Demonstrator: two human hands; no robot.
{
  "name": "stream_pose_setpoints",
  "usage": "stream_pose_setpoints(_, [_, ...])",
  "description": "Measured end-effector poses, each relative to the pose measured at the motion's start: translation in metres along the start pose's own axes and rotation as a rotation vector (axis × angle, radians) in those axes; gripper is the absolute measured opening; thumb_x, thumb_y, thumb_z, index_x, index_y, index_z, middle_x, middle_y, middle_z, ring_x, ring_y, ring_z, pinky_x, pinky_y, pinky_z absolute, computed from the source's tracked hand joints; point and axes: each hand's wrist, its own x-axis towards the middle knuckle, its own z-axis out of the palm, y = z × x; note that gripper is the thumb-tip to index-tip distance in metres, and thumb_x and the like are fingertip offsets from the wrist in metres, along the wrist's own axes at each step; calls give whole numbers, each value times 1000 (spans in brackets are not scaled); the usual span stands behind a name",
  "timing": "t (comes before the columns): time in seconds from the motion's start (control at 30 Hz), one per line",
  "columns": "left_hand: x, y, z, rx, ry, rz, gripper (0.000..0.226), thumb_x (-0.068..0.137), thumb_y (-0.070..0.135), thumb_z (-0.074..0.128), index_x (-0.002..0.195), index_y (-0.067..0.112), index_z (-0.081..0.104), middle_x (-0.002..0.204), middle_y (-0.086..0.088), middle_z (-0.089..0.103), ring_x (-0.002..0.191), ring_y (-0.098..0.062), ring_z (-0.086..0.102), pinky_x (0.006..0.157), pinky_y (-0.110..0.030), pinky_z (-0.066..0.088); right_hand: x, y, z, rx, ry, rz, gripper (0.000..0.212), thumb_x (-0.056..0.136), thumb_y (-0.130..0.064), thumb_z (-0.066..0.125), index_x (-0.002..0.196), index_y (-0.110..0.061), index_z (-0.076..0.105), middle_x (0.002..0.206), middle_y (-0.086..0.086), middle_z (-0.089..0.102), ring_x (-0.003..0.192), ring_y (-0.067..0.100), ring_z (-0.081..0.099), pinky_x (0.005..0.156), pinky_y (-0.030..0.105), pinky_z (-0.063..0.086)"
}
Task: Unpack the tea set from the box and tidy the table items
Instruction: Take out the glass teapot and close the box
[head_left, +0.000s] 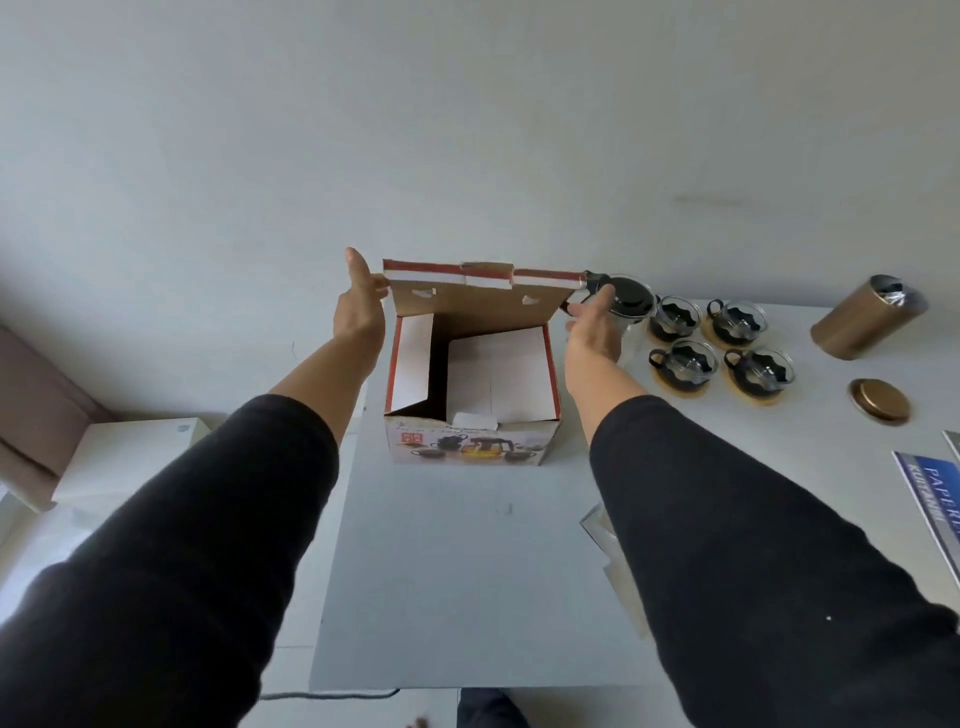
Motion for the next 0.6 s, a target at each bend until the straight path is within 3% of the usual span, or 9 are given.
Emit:
stream_pose_setpoints(0.2, [-40, -35, -23, 212, -191, 66, 48, 92, 55, 45, 122, 20, 59, 122, -5, 63, 113, -26, 58, 98, -41, 47, -38, 39, -13, -162, 40, 58, 63, 102, -43, 19, 122, 2, 58, 126, 19, 60, 118, 35, 56, 104, 46, 43])
stream_pose_setpoints(0.27, [-50, -47, -25, 321, -231, 98, 48, 90, 46, 56, 130, 20, 53, 121, 0, 61, 108, -22, 59, 87, -32, 50, -47, 50, -16, -232, 39, 43, 55, 102, -40, 25, 113, 1, 60, 120, 19, 63, 112, 35, 59, 99, 44, 47])
stream_pose_setpoints(0.37, [-61, -59, -26, 471, -233, 168, 50, 90, 32, 61, 137, 21, 47, 132, 4, 57, 109, -18, 57, 85, -27, 47, -52, 61, -18, -240, 7, 14, 33, 97, -31, 40, 97, -5, 60, 104, 13, 66, 97, 31, 64, 91, 42, 53])
stream_pose_setpoints(0.43, [-65, -62, -28, 524, -221, 212, 49, 92, 30, 59, 138, 22, 46, 136, 4, 55, 108, -18, 57, 82, -25, 46, -54, 65, -19, -186, -13, 21, 30, 91, -21, 47, 113, -6, 62, 100, 6, 63, 90, 25, 61, 83, 34, 54])
stream_pose_setpoints(0.53, [-69, -63, -28, 551, -209, 270, 45, 93, 24, 59, 136, 24, 48, 133, 4, 57, 102, -17, 55, 71, -18, 44, -58, 66, -25, -116, -38, -3, 47, 88, -4, 47, 134, -13, 49, 125, 6, 59, 108, 24, 60, 87, 28, 51])
stream_pose_setpoints(0.6, [-69, -62, -27, 543, -196, 304, 39, 92, 18, 59, 131, 23, 53, 128, 4, 59, 98, -16, 56, 58, -12, 38, -62, 65, -27, -93, -13, 15, 52, 89, 0, 48, 138, -14, 41, 133, 9, 53, 105, 24, 59, 84, 29, 53])
